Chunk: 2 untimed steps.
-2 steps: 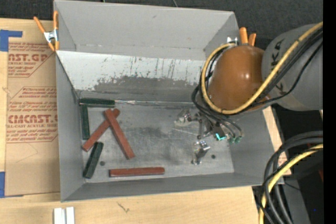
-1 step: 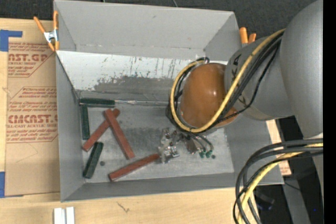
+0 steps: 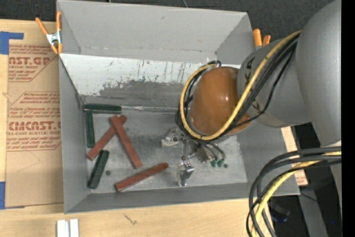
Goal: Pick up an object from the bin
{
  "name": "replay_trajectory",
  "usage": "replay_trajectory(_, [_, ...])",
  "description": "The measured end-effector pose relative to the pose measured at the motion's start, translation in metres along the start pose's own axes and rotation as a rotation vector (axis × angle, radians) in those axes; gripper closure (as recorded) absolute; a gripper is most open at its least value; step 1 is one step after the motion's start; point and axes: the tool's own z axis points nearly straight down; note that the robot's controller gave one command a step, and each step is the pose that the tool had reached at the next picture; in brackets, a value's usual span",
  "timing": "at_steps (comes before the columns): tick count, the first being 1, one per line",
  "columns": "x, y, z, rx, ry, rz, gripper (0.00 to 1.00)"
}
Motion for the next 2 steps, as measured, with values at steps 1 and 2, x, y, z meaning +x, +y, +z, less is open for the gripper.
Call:
replay_trajectory(1, [0.000, 0.000, 0.000, 0.000, 0.000, 0.000, 0.00])
replay_trajectory(2, [-0.017, 0.044, 0.015, 0.001, -0.019, 0.067, 1.00])
